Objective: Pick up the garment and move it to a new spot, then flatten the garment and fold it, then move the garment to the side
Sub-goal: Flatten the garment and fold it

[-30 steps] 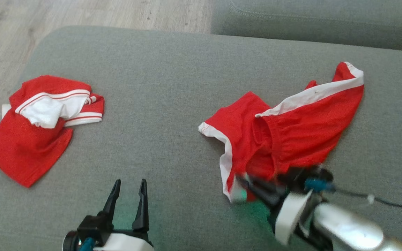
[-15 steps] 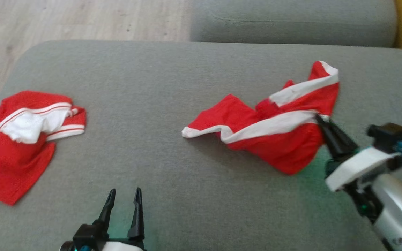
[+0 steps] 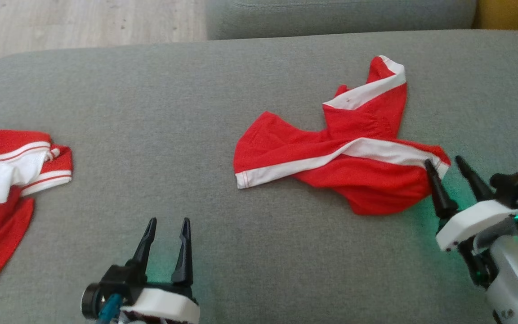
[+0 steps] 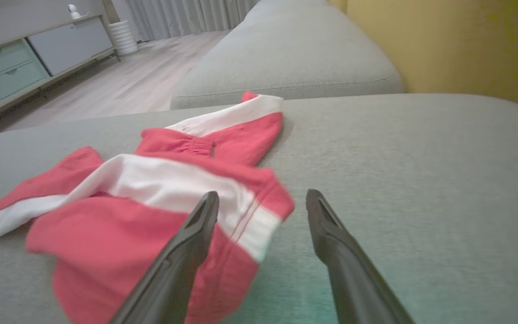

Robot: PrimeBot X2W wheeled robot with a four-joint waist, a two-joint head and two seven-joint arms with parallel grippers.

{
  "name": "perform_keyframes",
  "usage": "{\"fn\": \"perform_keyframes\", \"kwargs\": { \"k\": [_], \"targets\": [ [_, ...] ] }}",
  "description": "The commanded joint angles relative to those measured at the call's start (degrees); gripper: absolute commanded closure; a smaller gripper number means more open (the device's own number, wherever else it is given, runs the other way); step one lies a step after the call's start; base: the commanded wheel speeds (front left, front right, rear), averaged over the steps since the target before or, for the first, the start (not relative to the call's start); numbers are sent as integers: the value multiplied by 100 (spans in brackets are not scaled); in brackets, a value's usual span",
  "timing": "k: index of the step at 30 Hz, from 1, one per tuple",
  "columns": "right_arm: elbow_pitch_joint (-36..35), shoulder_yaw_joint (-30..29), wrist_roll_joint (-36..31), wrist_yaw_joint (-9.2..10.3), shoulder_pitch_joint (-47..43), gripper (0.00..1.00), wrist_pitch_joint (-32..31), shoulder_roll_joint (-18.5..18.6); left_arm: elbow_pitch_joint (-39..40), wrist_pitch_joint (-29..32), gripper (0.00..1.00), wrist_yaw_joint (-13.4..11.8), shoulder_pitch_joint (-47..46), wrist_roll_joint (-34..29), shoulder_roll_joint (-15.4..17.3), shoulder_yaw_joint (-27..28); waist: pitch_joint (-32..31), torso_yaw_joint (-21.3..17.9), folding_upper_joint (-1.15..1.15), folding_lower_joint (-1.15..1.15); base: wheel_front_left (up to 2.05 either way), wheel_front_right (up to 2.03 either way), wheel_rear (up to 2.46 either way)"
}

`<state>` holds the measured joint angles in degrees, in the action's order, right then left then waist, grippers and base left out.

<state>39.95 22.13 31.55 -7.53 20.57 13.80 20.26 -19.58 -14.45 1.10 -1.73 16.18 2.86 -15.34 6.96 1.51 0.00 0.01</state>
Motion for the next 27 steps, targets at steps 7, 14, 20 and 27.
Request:
{"fn": "perform_keyframes", "kwargs": {
  "k": [7, 14, 20, 27],
  "targets": [
    [-909, -1172, -1434, 4, -155, 0, 117, -545, -24, -55, 0, 280, -821, 167, 2, -210, 284, -261, 0, -1, 0, 0, 0],
    [-1542, -1418, -1945, 4, -324, 0, 118, -1025, -830, -55, 0, 399, -1648, 484, 2, -606, 707, -613, 0, -1, 0, 0, 0],
    [-1740, -1487, -2008, 4, -318, 0, 119, -1085, -1510, -55, 0, 435, -2014, 744, 2, -808, 948, -853, 0, -1, 0, 0, 0],
    [-1855, -1635, -2010, 4, -394, 0, 119, -1082, -1917, -55, 60, 501, -2199, 1087, 2, -1071, 1043, -947, 0, -1, 0, 0, 0]
  ]
}}
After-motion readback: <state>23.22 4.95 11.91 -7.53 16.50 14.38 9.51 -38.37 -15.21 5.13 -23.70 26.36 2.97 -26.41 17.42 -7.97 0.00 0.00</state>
